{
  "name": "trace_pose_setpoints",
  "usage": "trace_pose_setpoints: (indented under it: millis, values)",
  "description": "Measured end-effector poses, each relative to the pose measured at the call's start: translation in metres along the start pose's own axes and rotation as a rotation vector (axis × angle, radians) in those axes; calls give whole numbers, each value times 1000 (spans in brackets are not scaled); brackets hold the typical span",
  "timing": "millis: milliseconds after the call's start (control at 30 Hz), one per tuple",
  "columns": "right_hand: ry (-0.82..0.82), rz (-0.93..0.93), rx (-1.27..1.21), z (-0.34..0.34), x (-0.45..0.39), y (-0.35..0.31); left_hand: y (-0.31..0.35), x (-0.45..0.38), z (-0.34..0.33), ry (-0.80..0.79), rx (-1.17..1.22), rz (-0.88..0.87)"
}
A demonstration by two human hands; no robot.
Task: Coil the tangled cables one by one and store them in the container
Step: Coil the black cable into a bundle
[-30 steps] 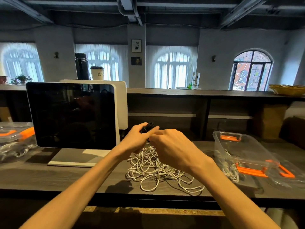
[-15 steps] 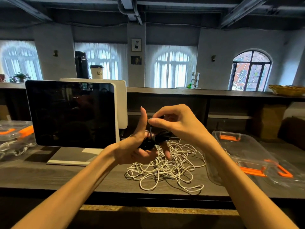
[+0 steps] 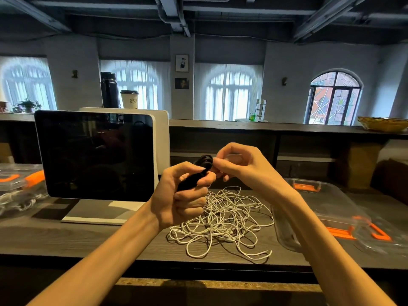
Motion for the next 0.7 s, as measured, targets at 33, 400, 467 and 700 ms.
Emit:
trace_pose_setpoints:
  millis: [33, 400, 467, 700]
  values:
    - [12, 21, 51, 0, 1, -2, -1, -1, -3, -15, 15, -3]
    - [-25, 117, 149, -2, 4, -13, -5, 1, -1, 97, 98, -53]
    - [13, 123, 141, 0, 5, -13, -1, 1, 0, 95, 140, -76]
    - [195, 11, -125, 3, 2, -1, -10, 7, -5, 33, 89, 21]
Point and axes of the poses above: each hand's wrist, its own x-axis away from the middle knuckle, its own z-axis out of the back of the hand, y = z × x, the point moved 10 cm from there along -x, towards the middle knuckle, and after that the axes turned 12 degrees about x, right-handed, at the moved point
